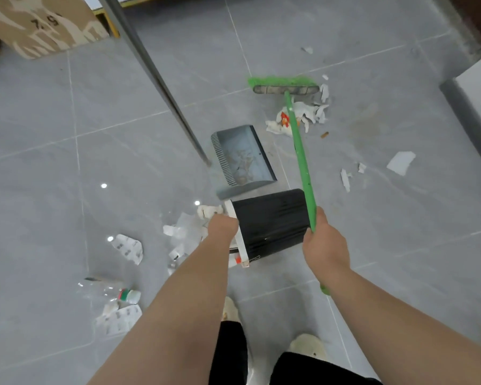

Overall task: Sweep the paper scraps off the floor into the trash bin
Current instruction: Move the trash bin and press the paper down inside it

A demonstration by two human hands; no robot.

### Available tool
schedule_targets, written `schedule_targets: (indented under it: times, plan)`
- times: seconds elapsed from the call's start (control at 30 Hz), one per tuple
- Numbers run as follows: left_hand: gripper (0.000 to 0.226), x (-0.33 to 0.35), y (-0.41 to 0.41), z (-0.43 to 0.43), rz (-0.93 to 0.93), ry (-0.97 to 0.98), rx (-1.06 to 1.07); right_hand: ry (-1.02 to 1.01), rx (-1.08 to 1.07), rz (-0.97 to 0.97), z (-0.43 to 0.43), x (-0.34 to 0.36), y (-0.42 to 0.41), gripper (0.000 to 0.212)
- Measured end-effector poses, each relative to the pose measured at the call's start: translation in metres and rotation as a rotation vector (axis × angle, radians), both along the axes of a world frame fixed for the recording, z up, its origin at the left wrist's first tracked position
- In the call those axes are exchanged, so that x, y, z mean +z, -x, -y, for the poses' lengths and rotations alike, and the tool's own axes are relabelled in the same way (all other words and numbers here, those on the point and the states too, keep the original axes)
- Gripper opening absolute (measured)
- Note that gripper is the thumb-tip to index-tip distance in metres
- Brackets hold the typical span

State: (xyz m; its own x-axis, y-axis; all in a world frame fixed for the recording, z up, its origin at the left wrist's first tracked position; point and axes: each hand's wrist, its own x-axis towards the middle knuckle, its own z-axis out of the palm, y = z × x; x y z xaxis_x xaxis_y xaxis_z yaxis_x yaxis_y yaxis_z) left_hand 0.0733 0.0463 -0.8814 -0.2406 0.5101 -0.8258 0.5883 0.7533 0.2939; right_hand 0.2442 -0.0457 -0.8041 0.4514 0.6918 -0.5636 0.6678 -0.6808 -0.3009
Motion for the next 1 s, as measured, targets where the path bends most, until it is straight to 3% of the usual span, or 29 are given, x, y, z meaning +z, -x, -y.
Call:
schedule_targets:
  times: [0.03, 0.2, 0.37, 0.47, 0.6, 1.0]
  plan:
    - [0.010, -0.008, -0.002, 0.003, -0.006, -0.005, -0.009, -0.009, -0.006, 0.004, 0.003, -0.011, -0.001, 0.059]
    - [0.028, -0.052, -0.010, 0.018, 0.033, -0.008, 0.040, -0.027, -0.031, -0.011, 0.016, -0.039, -0.002, 0.059]
    - [0.012, -0.053, -0.028, 0.028, -0.079, -0.095, -0.151, -0.001, 0.001, 0.009, 0.029, -0.036, -0.014, 0.059]
    - [0.033, -0.039, -0.046, 0.034, -0.066, -0.163, -0.254, 0.003, 0.022, 0.011, 0.037, -0.021, -0.022, 0.059]
    - [0.038, -0.020, -0.072, 0.038, -0.060, -0.250, -0.418, 0.016, 0.026, 0.033, 0.040, -0.006, -0.038, 0.059]
    - [0.034, 0.012, -0.186, 0.068, -0.203, -0.407, -1.433, 0.048, -0.036, 0.170, 0.051, 0.027, -0.134, 0.060]
